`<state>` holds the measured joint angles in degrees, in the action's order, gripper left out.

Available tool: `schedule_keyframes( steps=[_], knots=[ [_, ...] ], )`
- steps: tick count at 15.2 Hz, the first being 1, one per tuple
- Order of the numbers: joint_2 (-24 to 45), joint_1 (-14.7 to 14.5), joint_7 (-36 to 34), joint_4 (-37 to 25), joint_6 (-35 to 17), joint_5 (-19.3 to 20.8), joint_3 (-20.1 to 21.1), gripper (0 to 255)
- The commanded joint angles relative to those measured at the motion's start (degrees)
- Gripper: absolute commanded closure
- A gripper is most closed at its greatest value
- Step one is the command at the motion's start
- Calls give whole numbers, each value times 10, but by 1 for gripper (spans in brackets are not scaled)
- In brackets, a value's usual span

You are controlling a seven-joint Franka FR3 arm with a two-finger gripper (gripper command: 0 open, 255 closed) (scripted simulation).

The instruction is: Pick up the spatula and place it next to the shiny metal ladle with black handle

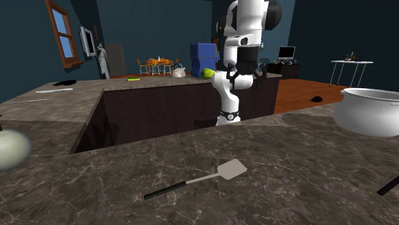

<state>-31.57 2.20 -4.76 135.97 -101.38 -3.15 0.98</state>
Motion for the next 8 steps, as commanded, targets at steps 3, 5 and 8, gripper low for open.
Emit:
schedule_keyframes(
  steps=[3, 5, 8],
  knots=[
    [88, 18, -73, -40, -59, 0, 15, 0],
    [130, 26, -109, -62, -83, 2, 20, 0],
    [192, 37, -162, -99, -115, 9, 25, 0]
  ],
)
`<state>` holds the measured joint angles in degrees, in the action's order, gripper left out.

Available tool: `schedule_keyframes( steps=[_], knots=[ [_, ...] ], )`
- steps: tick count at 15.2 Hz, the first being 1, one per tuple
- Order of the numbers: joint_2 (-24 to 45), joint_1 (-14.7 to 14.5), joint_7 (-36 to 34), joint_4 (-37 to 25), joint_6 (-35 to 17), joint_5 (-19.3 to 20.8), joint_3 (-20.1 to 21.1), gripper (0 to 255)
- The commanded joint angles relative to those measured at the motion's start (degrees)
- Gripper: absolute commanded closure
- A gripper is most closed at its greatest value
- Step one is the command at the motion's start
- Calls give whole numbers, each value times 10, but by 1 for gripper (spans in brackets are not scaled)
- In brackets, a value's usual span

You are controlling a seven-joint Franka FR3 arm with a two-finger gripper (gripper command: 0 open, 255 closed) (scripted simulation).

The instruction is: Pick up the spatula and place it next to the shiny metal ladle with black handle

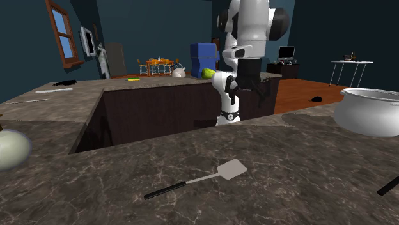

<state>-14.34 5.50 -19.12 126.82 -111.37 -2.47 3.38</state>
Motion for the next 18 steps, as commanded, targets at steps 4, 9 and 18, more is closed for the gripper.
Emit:
schedule_keyframes(
  steps=[4, 9, 18],
  knots=[
    [102, 17, -88, -66, -46, 16, 1, 0],
    [201, 28, -170, -149, -70, 33, -10, 0],
    [369, 45, -295, -324, -77, 45, -50, 0]
  ],
)
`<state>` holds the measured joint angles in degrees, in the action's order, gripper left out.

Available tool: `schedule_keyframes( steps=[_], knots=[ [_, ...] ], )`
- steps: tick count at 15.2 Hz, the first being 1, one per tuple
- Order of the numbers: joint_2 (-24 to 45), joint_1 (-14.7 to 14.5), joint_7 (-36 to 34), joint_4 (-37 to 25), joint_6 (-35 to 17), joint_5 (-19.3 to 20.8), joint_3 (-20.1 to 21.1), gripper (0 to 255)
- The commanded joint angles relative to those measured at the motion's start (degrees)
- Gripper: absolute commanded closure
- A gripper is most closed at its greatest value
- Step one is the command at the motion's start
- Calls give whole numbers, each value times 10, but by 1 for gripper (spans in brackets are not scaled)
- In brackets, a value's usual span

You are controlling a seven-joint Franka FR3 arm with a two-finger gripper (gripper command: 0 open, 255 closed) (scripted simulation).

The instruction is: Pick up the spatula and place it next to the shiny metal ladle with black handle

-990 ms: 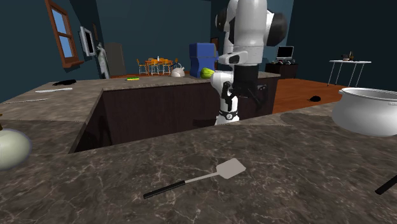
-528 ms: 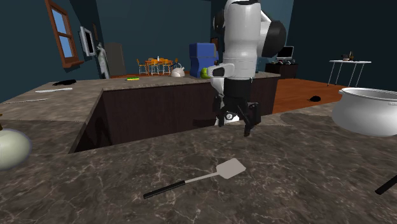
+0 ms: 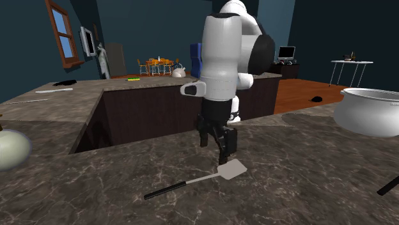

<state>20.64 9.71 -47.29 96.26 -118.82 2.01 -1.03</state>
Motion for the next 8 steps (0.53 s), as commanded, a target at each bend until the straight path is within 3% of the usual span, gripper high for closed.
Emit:
schedule_keyframes(
  steps=[1, 3, 8],
  knots=[
    [38, 5, -25, -39, -1, 0, -11, 0],
    [64, 9, -42, -71, 2, -2, -18, 0],
    [80, 10, -42, -56, -29, -2, -18, 0]
  ],
)
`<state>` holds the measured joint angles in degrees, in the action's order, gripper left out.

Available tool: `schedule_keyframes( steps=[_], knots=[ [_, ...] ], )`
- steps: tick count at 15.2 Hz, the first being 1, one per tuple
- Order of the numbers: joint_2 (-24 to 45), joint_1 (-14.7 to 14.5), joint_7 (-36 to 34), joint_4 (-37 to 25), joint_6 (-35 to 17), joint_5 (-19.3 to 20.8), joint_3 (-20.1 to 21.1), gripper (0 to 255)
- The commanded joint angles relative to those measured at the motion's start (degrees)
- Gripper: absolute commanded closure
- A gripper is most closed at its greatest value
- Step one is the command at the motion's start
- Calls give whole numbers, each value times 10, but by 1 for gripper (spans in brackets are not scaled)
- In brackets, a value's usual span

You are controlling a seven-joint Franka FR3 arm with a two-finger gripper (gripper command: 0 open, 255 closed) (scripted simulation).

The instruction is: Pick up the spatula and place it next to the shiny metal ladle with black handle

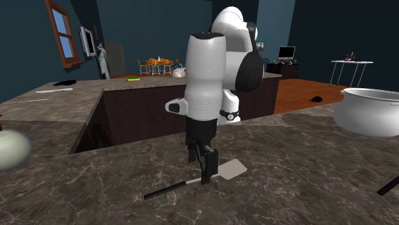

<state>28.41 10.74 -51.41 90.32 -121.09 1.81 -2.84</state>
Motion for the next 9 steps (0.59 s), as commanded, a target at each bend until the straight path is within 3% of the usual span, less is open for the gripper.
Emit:
schedule_keyframes(
  steps=[1, 9],
  knots=[
    [6, 0, -1, 6, -12, 0, 0, 0],
    [12, 0, -1, 9, -21, 0, 0, 0]
  ],
)
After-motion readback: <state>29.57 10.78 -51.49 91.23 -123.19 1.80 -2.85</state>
